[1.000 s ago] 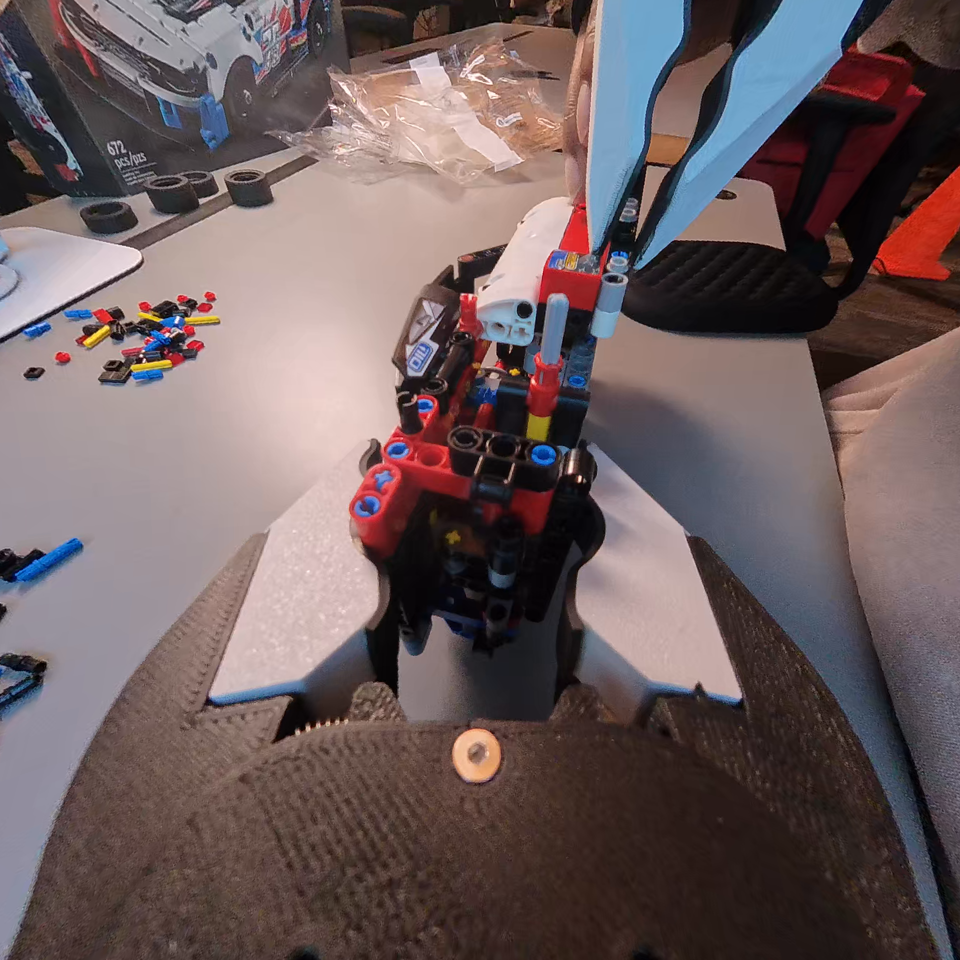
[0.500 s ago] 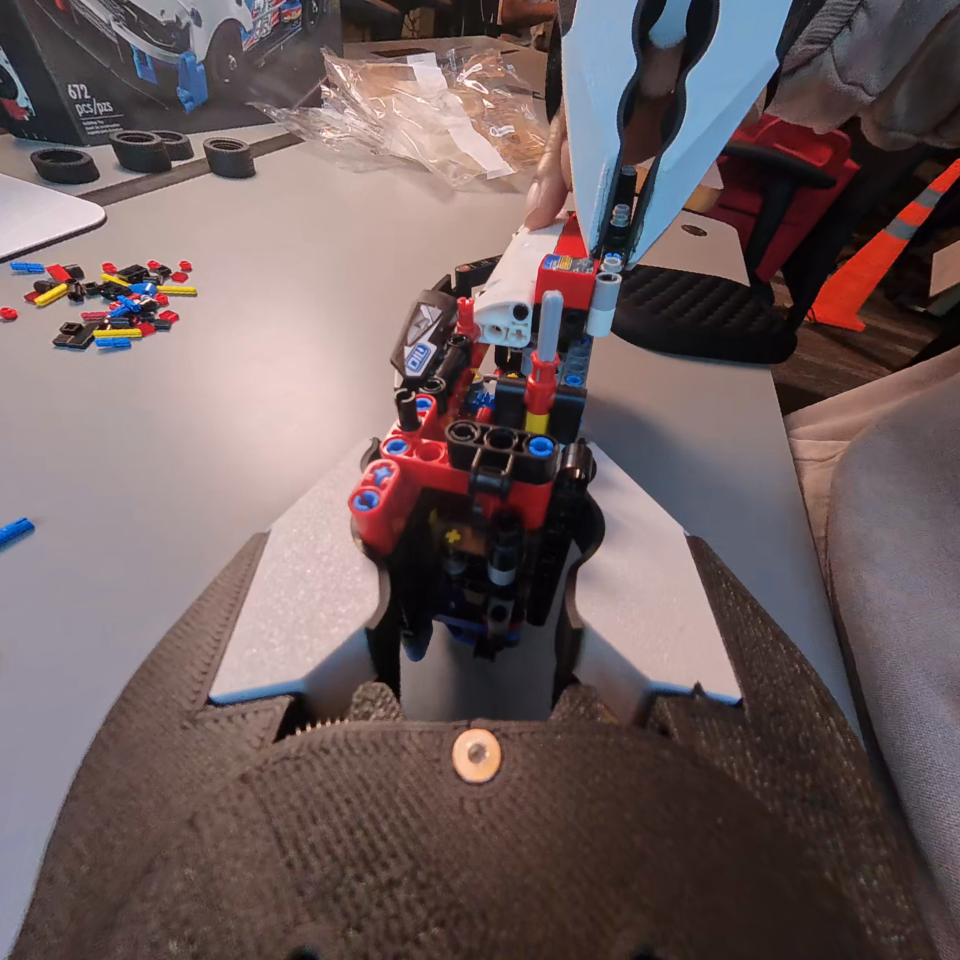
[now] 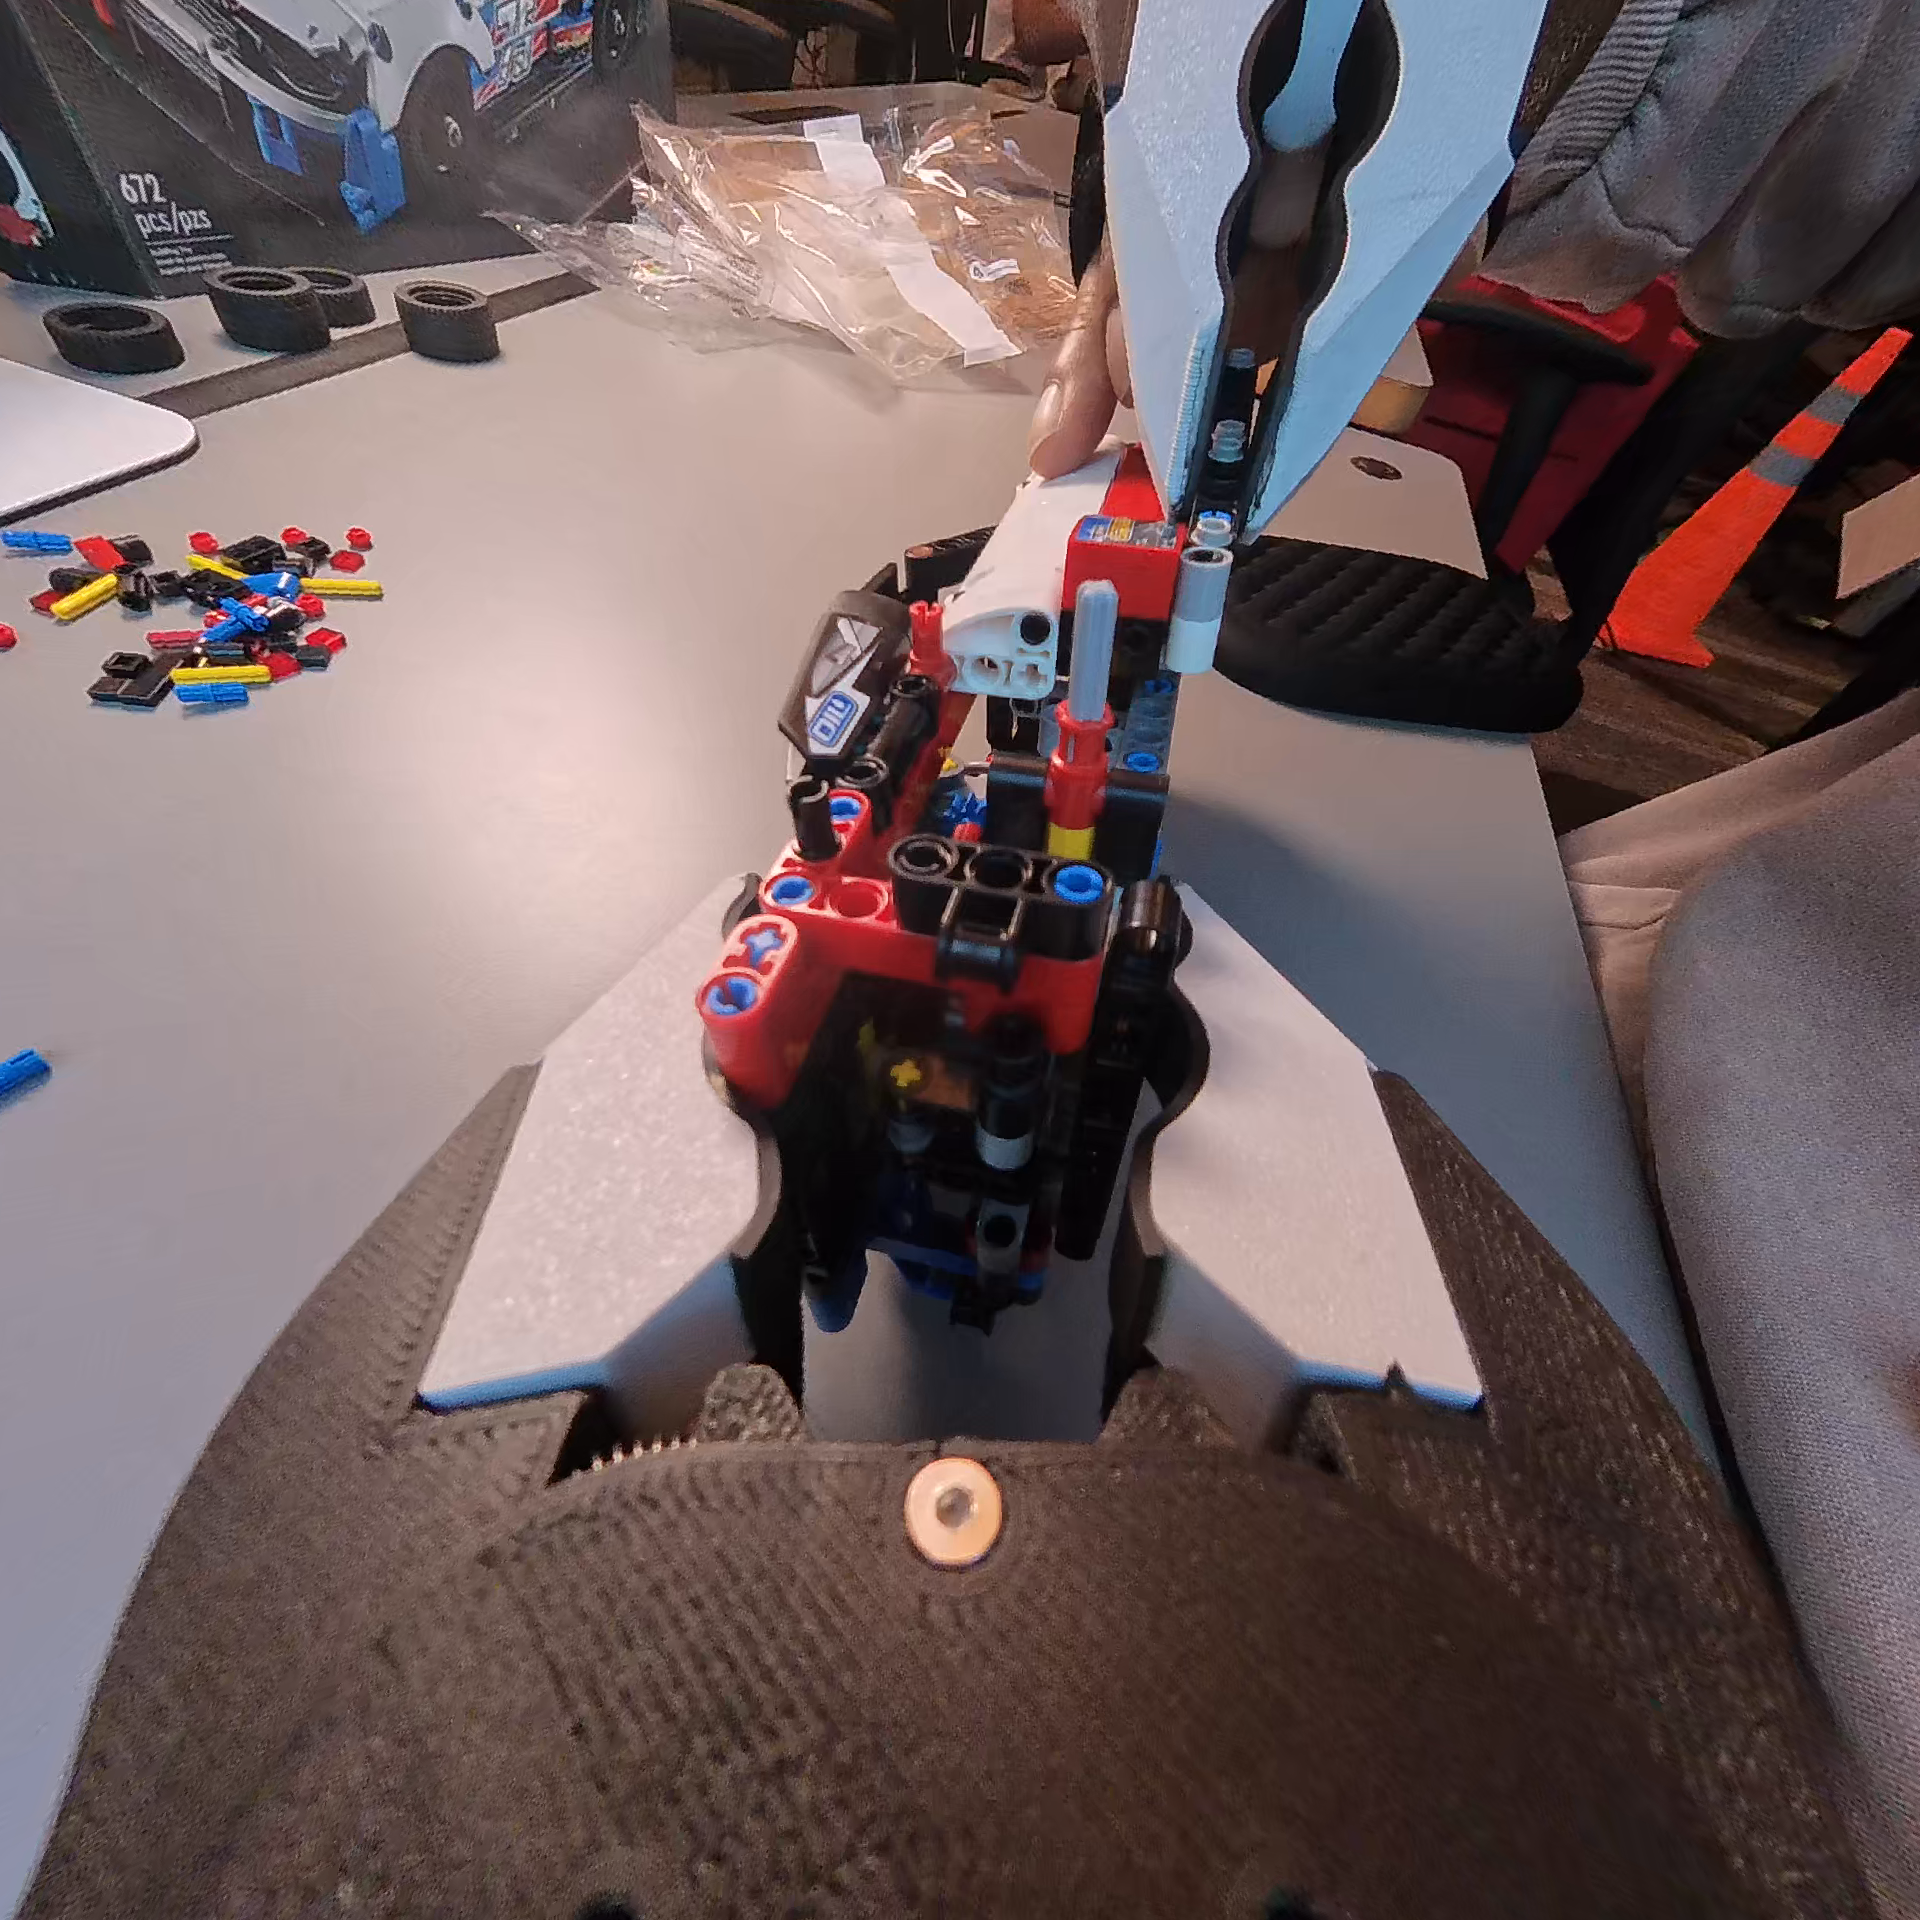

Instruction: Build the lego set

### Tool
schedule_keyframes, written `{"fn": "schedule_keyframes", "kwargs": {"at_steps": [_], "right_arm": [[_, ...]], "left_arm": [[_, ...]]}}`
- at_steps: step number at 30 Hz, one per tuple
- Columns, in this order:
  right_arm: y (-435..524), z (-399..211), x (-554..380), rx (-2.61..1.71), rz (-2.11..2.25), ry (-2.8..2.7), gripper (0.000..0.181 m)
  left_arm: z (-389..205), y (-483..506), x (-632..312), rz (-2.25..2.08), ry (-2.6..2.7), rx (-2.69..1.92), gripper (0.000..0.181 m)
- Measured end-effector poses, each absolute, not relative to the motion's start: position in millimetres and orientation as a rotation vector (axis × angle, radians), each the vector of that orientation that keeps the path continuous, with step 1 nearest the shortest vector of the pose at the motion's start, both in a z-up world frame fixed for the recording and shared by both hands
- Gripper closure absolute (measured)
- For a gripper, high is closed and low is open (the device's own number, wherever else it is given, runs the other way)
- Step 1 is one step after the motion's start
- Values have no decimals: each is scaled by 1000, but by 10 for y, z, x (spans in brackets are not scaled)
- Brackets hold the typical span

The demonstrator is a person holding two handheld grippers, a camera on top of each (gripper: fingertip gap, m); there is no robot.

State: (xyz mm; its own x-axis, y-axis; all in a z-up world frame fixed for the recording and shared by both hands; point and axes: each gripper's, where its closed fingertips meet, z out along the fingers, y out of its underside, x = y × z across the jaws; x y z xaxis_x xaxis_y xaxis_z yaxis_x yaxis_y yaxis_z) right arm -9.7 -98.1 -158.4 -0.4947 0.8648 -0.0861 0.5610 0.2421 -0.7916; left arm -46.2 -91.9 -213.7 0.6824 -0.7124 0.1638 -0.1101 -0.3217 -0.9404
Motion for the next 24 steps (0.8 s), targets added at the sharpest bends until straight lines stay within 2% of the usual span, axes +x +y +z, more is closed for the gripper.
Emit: {"fn": "schedule_keyframes", "kwargs": {"at_steps": [17, 24], "right_arm": [[-1011, -1574, -77, -1304, 1164, -2149, 177], [-1028, -1578, -111, -1254, 905, -2229, 172]], "left_arm": [[-2124, -943, -449, -686, 674, -1798, 110], [-2131, -936, -463, -695, 648, -1818, 109]]}}
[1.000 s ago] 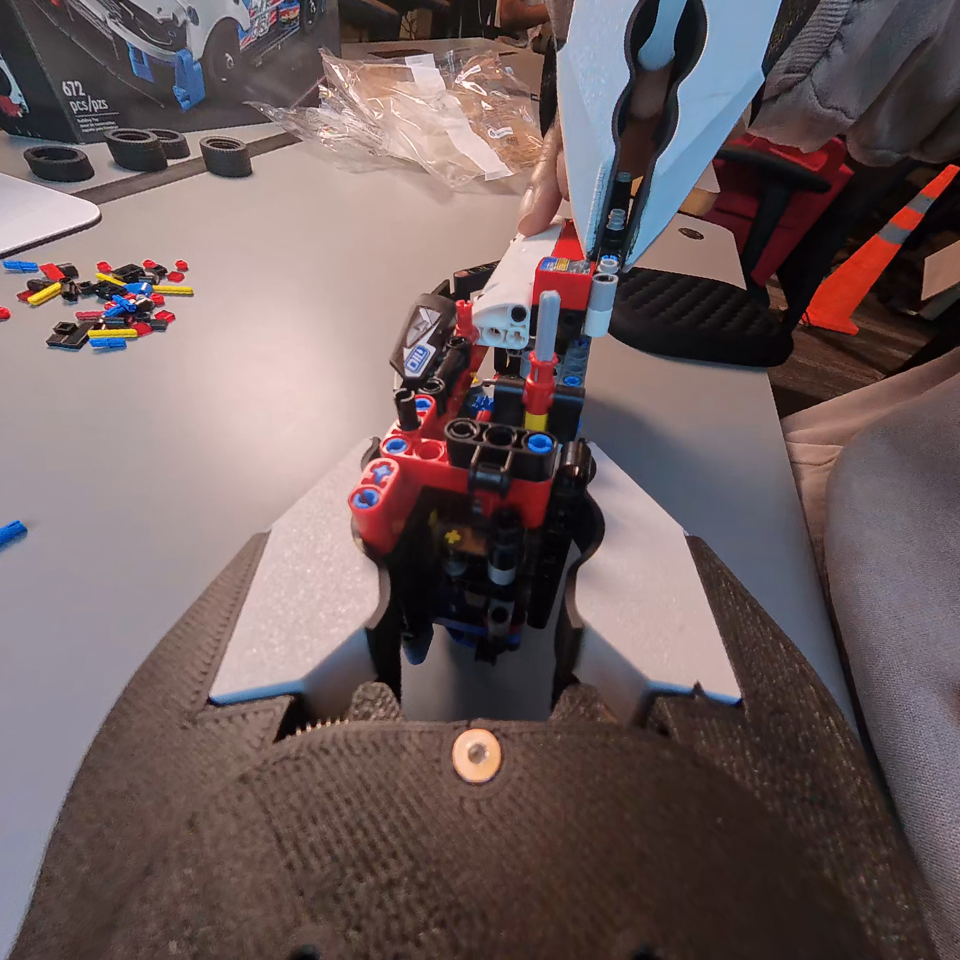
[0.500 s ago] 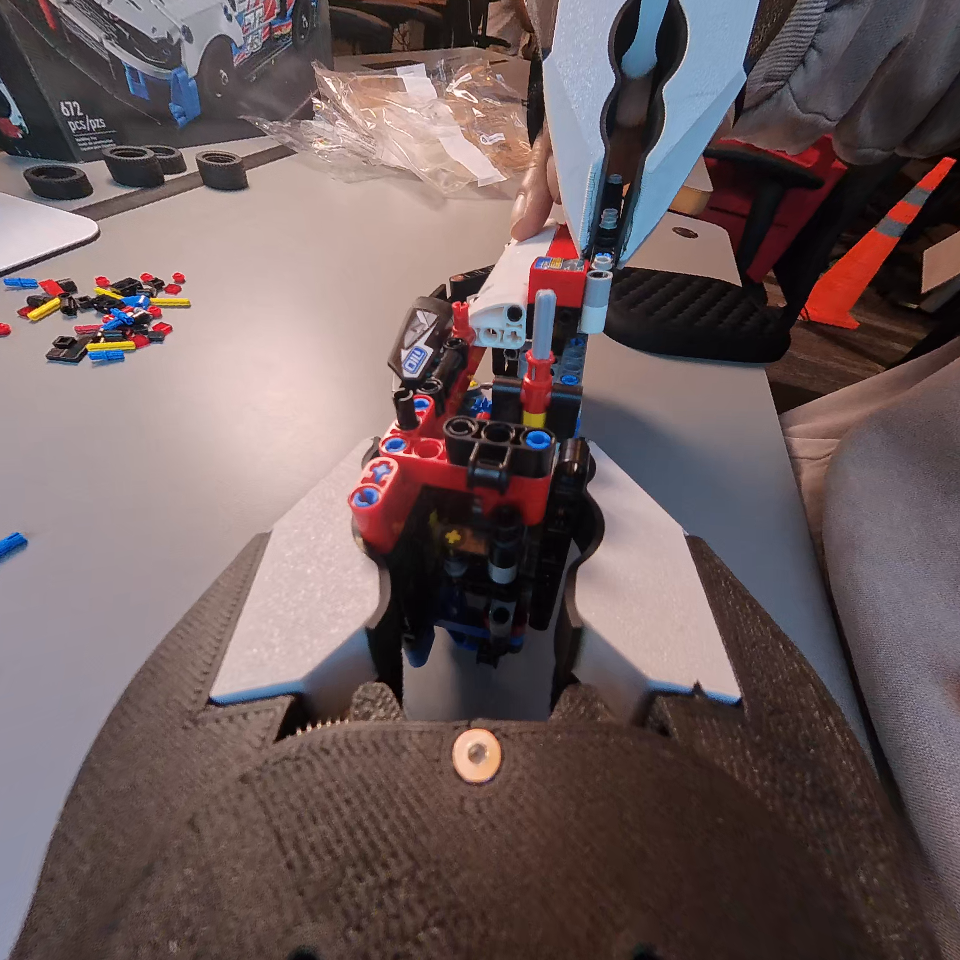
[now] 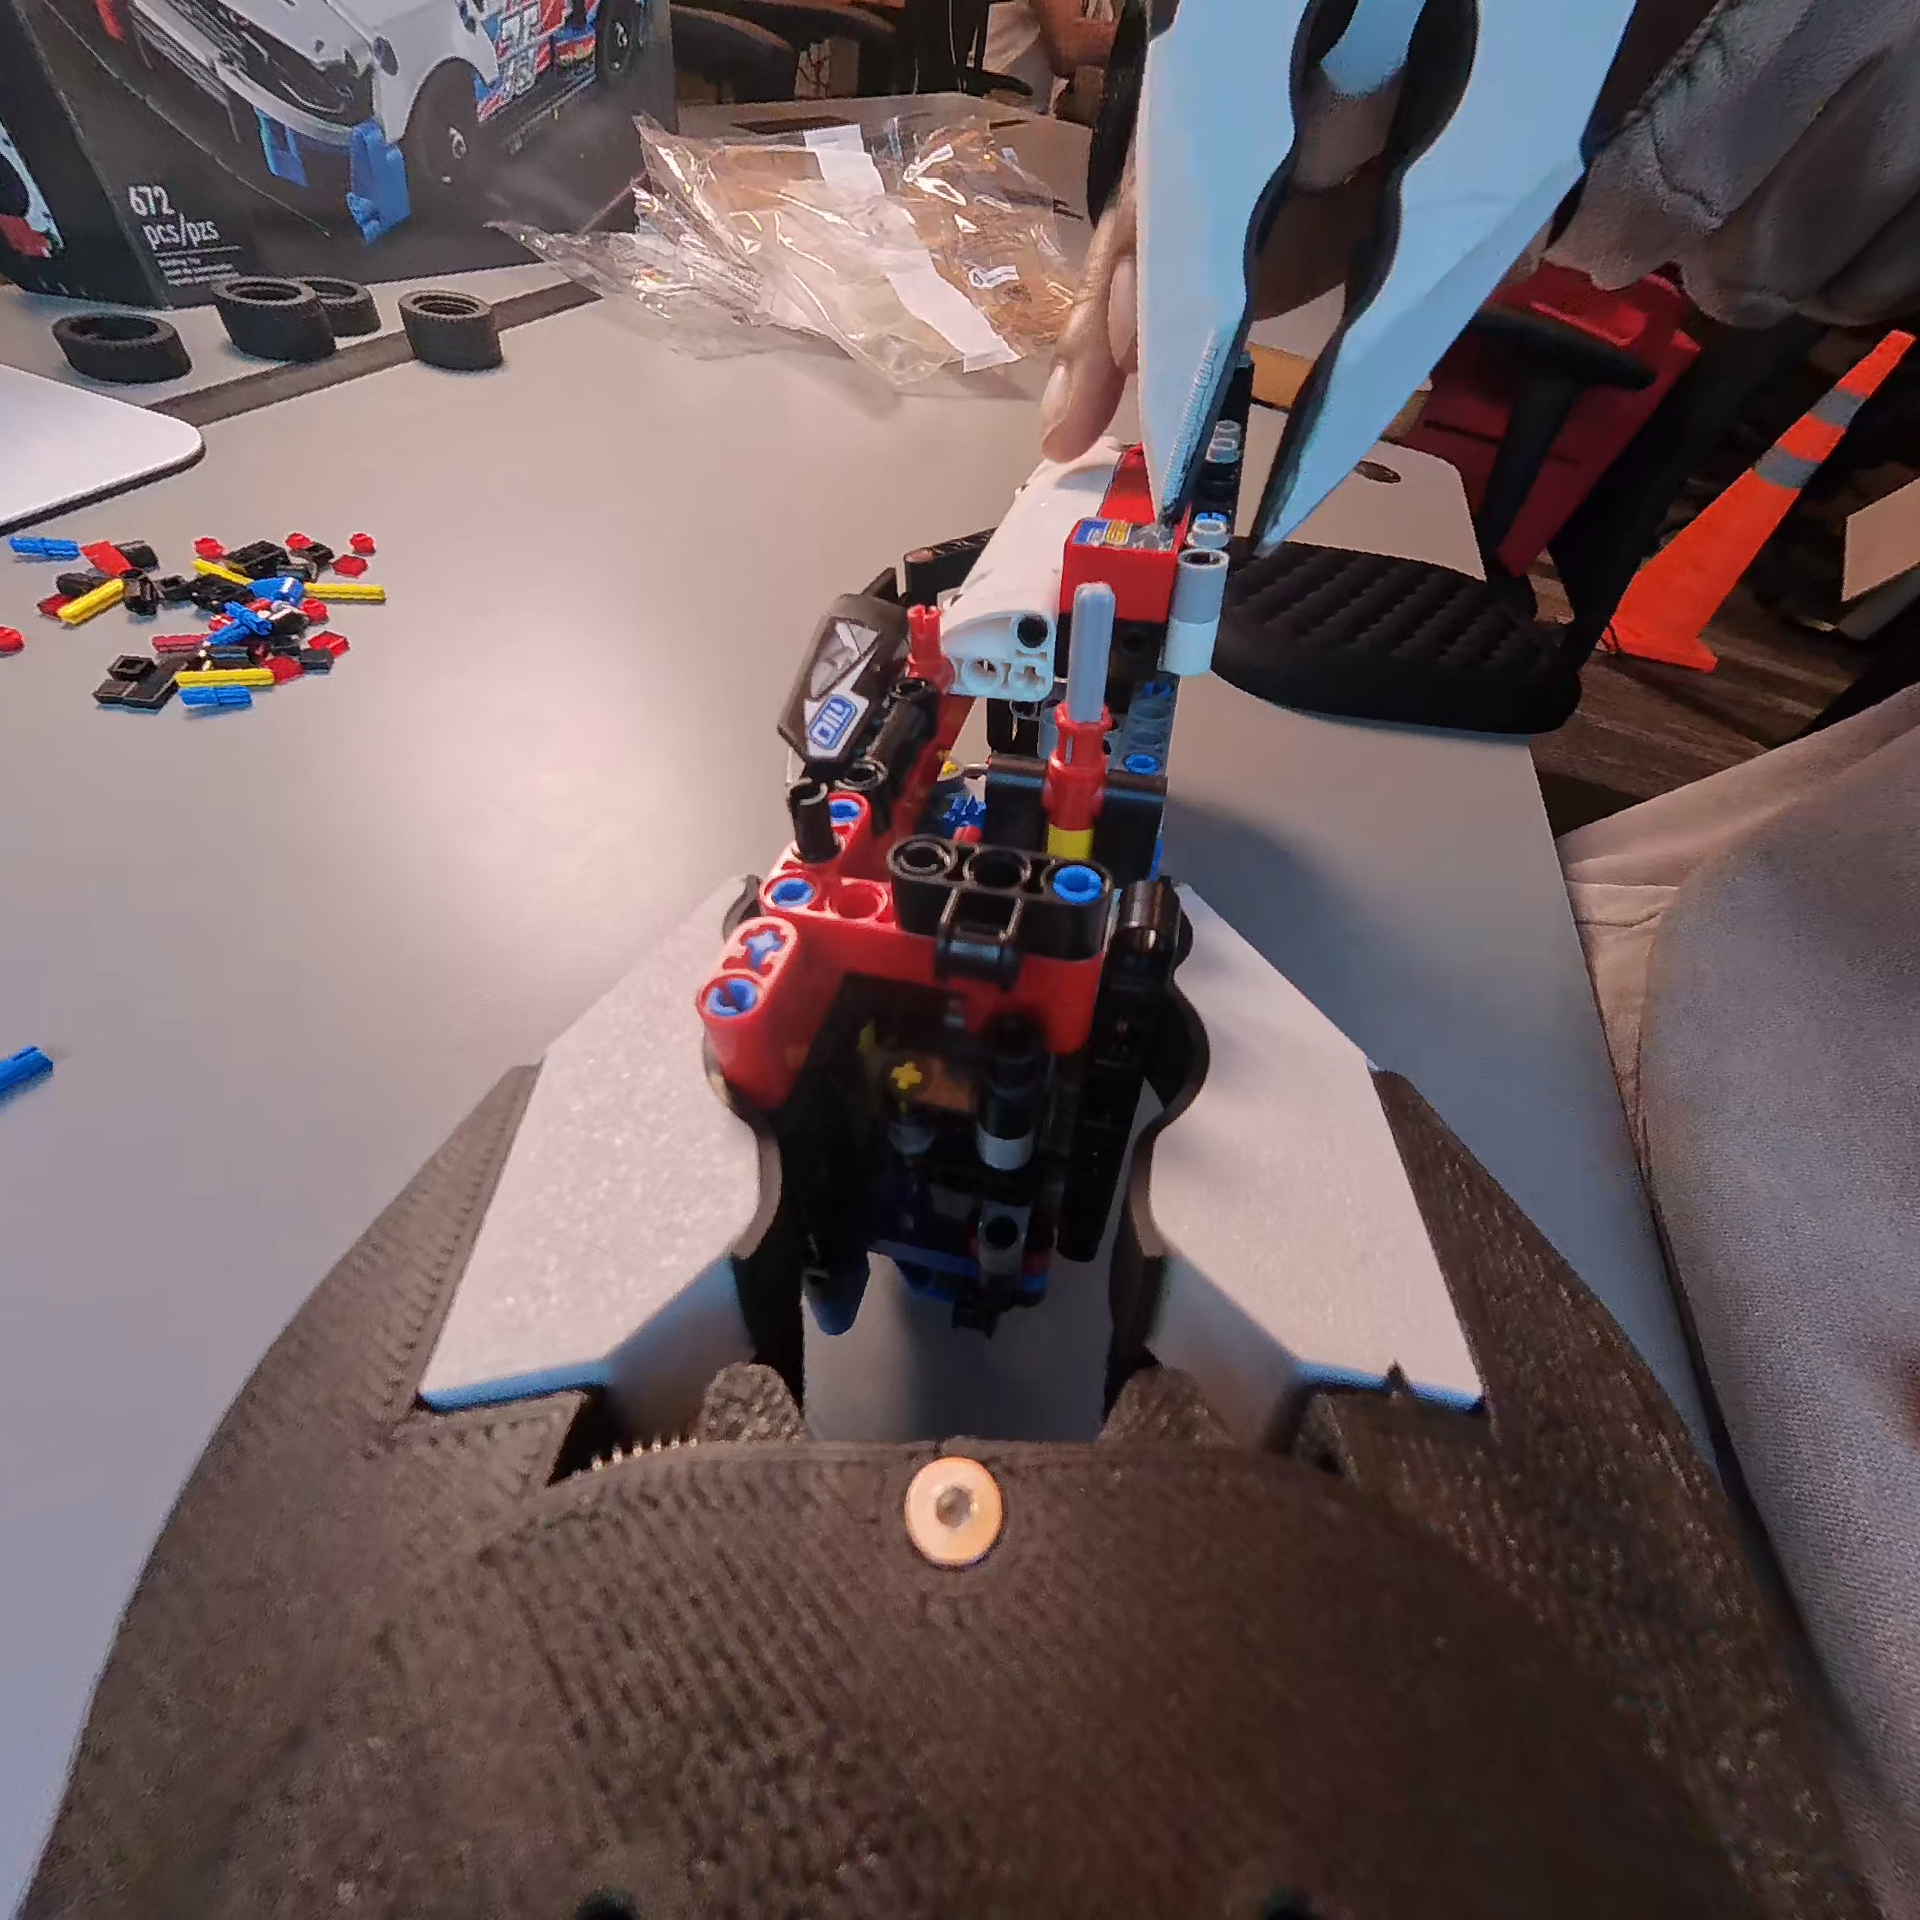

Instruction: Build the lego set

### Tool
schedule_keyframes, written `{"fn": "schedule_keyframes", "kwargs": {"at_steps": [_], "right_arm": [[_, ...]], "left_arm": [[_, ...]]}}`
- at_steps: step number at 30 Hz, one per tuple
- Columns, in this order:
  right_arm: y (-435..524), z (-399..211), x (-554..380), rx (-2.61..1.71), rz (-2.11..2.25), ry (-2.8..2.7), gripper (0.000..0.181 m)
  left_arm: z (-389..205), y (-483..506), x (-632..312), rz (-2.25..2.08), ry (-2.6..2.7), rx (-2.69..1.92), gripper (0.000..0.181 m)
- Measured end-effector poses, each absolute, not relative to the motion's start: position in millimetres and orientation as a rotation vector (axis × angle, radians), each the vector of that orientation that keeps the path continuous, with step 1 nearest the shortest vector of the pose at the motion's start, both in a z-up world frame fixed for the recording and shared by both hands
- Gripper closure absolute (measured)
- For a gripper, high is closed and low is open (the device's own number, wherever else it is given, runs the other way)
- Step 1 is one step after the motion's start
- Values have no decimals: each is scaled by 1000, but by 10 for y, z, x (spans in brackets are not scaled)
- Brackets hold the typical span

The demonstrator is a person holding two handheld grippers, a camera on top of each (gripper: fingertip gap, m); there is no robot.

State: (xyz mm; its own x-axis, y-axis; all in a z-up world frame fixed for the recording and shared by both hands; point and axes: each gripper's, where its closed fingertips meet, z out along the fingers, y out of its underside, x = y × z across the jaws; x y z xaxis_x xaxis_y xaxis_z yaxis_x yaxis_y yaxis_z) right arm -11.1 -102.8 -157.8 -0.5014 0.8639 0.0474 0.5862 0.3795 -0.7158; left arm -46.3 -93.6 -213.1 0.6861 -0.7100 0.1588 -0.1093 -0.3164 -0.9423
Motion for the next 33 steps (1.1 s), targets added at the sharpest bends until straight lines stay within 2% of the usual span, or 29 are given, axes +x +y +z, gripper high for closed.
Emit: {"fn": "schedule_keyframes", "kwargs": {"at_steps": [4, 10, 27, 29, 31, 33], "right_arm": [[-1036, -1571, -137, -1236, 825, -2263, 177], [-1029, -1549, -152, -1370, 1115, -2131, 178], [-1020, -1520, -146, -1348, 1269, -2054, 178], [-1023, -1208, -192, -1342, 1490, -1898, 178], [-977, -1372, -169, -1257, 1197, -2029, 177], [-1068, -1339, -157, -1288, 1272, -2011, 177]], "left_arm": [[-2129, -947, -463, -679, 648, -1819, 109], [-2130, -947, -476, -655, 643, -1813, 109], [-2129, -946, -464, -659, 651, -1802, 110], [-2134, -943, -482, -666, 637, -1806, 110], [-2126, -946, -495, -654, 636, -1803, 110], [-2124, -958, -476, -644, 654, -1800, 109]]}}
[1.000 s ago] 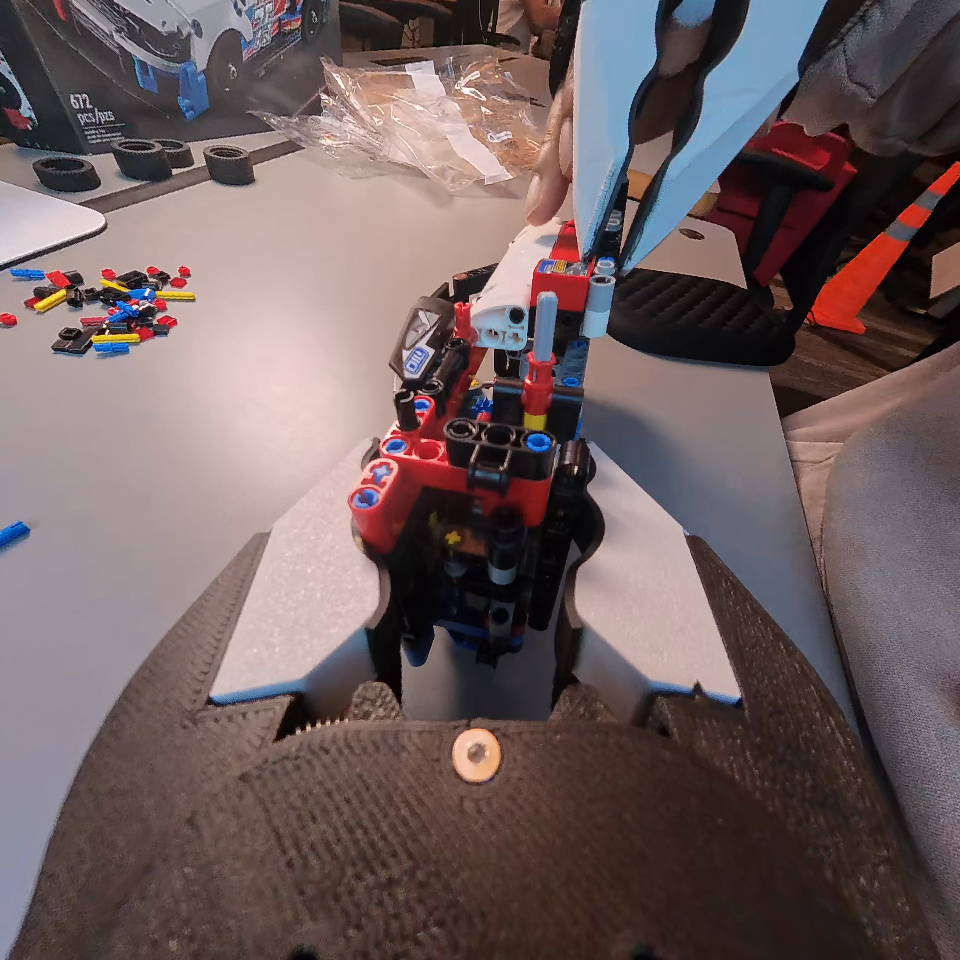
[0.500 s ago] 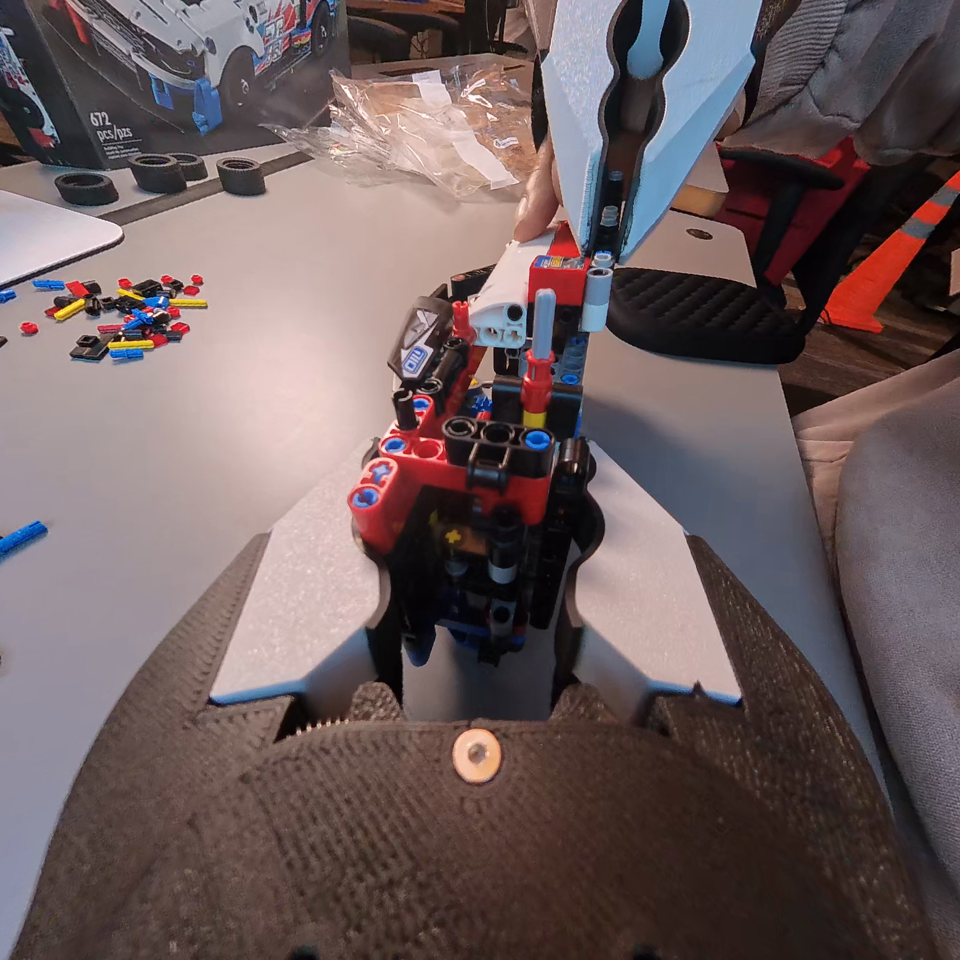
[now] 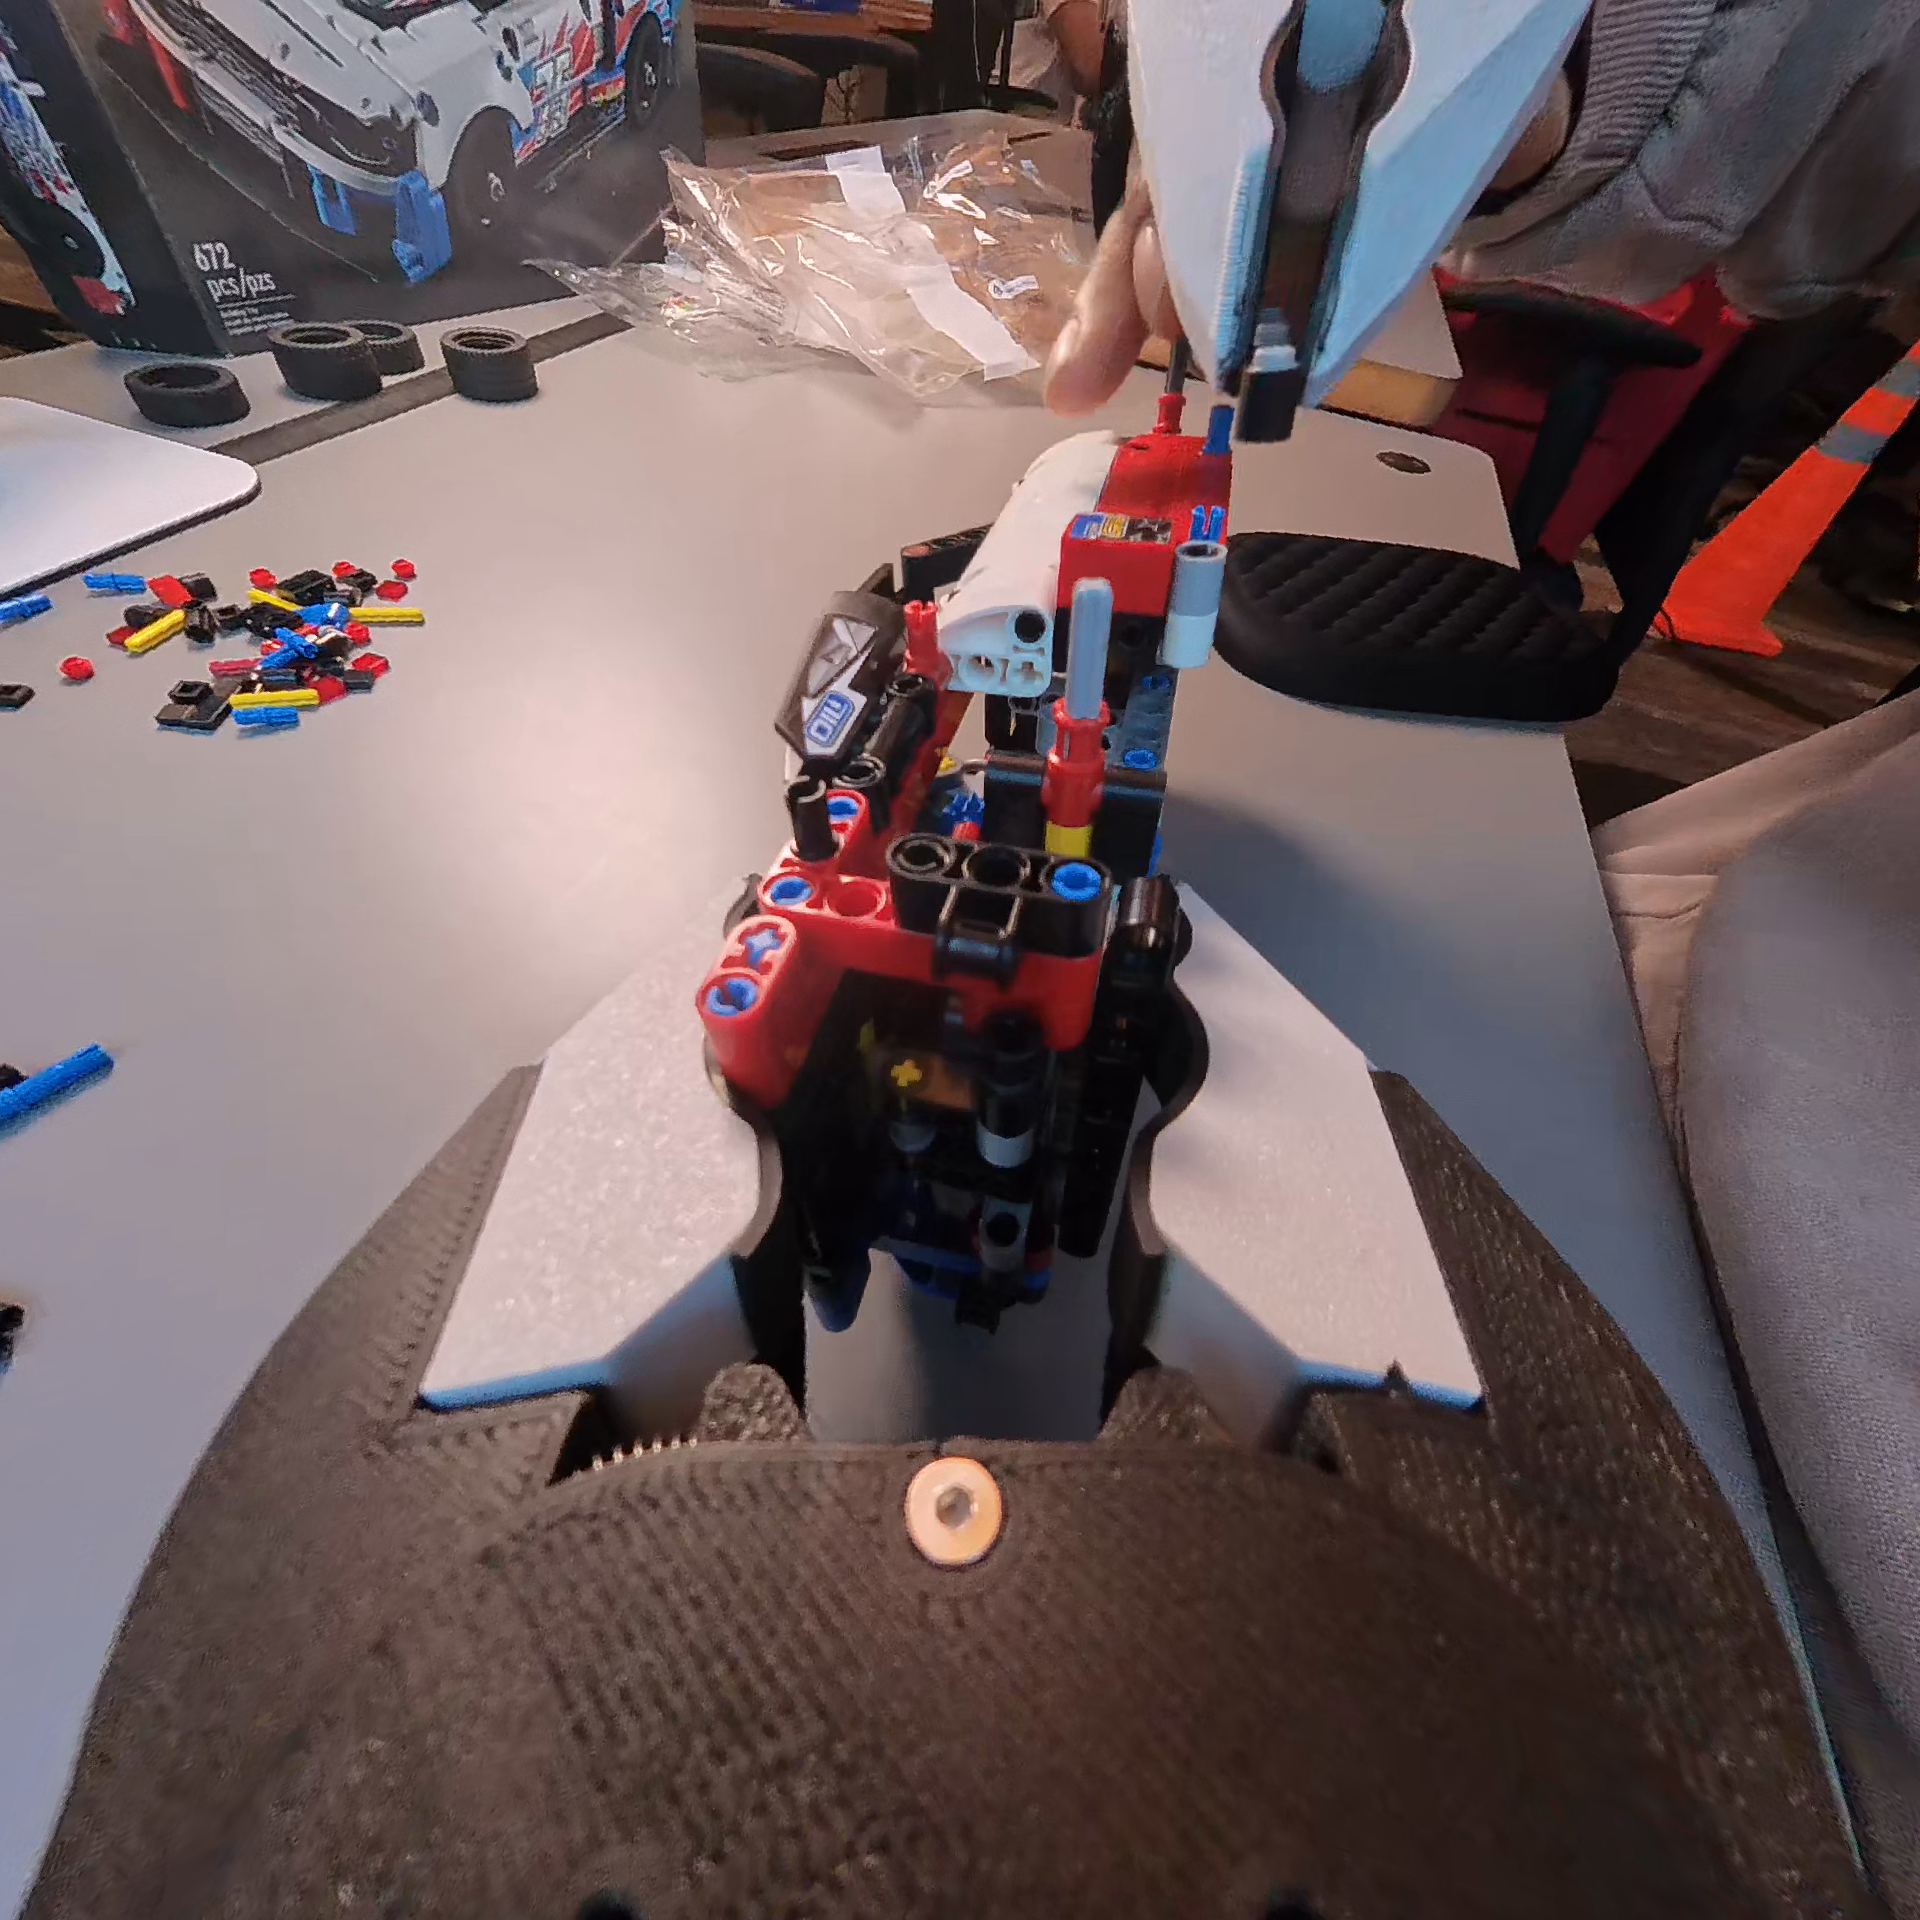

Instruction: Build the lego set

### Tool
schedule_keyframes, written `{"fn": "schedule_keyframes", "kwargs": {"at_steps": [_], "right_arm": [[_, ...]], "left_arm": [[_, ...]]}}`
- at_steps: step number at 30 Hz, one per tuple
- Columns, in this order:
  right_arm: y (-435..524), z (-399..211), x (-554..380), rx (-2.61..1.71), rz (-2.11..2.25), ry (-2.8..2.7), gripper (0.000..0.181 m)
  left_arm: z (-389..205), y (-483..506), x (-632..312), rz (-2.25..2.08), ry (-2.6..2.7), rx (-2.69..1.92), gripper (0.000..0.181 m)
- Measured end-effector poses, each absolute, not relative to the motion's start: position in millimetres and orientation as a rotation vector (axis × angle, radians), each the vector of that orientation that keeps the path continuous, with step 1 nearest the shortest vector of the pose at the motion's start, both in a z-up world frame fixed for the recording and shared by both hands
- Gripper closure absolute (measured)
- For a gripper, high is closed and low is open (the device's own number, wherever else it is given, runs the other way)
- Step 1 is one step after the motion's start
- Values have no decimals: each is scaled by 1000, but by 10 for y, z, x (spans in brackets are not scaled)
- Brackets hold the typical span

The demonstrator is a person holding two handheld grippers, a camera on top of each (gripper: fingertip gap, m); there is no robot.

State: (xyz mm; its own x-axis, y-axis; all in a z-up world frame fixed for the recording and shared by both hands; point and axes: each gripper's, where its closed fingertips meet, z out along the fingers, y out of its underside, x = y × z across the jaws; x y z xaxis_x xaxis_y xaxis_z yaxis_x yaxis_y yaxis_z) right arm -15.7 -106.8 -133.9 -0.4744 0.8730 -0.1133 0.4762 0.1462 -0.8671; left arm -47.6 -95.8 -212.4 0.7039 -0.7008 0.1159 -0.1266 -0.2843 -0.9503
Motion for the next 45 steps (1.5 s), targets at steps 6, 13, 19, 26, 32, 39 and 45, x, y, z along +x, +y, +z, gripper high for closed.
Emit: {"fn": "schedule_keyframes", "kwargs": {"at_steps": [6, 13, 19, 26, 32, 39, 45], "right_arm": [[-1009, -1429, -144, -1302, 1165, -2046, 177], [-1011, -1482, -159, -1319, 1118, -2075, 177], [-1030, -1497, -176, -1328, 1095, -2102, 177], [-1025, -1513, -173, -1431, 1032, -2101, 177], [-1055, -1531, -133, -1466, 994, -2126, 177], [-1090, -1532, -127, -1338, 872, -2341, 177], [-1142, -1547, -77, -1068, 685, -2595, 176]], "left_arm": [[-2125, -949, -482, -654, 646, -1802, 109], [-2124, -951, -480, -650, 645, -1801, 109], [-2124, -949, -488, -652, 639, -1801, 109], [-2126, -941, -499, -629, 619, -1814, 109], [-2118, -959, -486, -603, 641, -1800, 110], [-2114, -977, -479, -594, 654, -1793, 110], [-2103, -997, -447, -581, 690, -1770, 110]]}}
